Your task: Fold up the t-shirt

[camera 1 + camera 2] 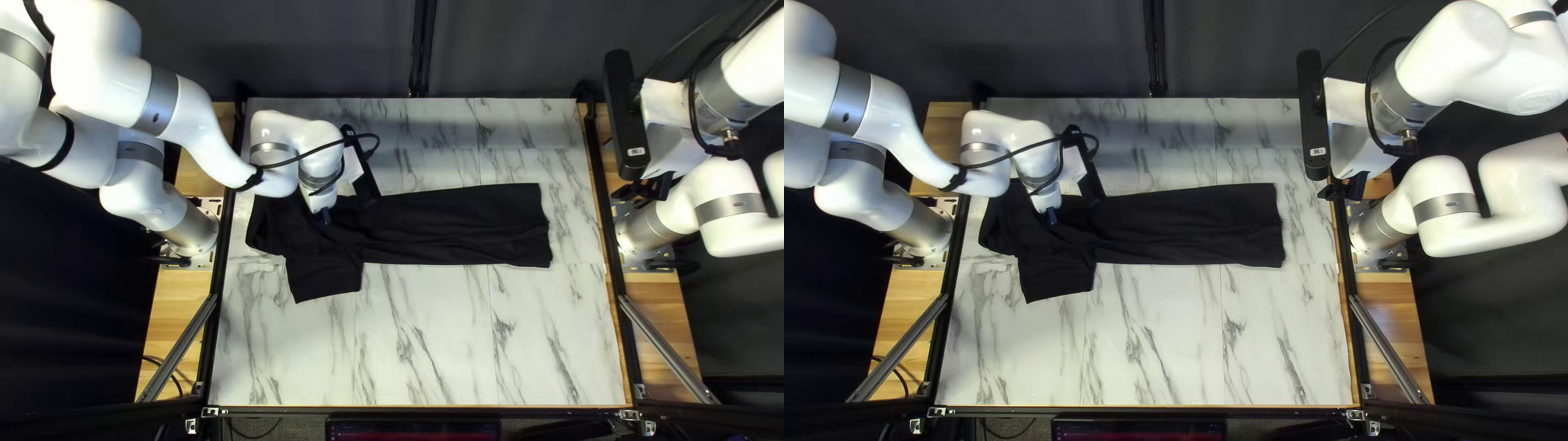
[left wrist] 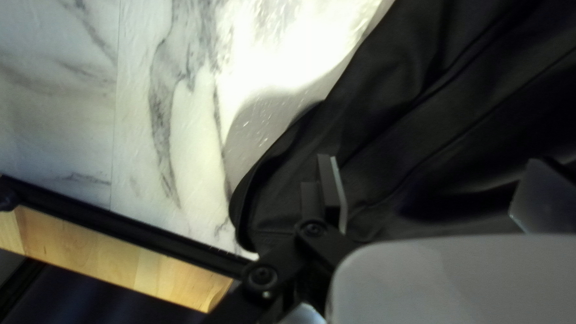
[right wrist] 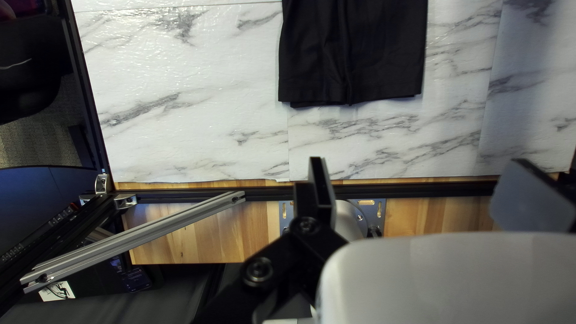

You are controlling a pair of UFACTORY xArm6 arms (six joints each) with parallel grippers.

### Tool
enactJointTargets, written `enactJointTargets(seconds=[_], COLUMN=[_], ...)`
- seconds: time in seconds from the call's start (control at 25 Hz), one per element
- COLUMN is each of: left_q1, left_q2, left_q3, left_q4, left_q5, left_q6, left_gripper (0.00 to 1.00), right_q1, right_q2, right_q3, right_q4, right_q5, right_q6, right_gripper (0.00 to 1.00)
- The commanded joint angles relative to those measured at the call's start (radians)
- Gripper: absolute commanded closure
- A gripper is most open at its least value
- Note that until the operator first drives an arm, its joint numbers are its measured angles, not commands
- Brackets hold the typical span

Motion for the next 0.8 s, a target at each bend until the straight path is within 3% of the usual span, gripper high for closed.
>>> enactJointTargets(seconds=[0.04, 0.44, 0.8], left_q1=[-0.027, -0.077, -0.194], left_q2=[0.038, 0.232, 0.255], left_q3=[-0.031, -0.181, -0.128], left_q4=[-0.048, 0.043, 0.014], left_q5=[-0.072, -0.146, -0.234], left_q6=[0.020, -0.056, -0.132], left_gripper=[0.00, 0.00, 0.00], right_q1=[0.000, 0.000, 0.000], right_q2=[0.000, 0.000, 0.000], right_q3=[0.000, 0.000, 0.000], right_q4=[0.000, 0.000, 0.000], right_q5=[0.000, 0.000, 0.000], right_q6=[0.000, 0.000, 0.000], right_gripper=[0.00, 0.00, 0.00])
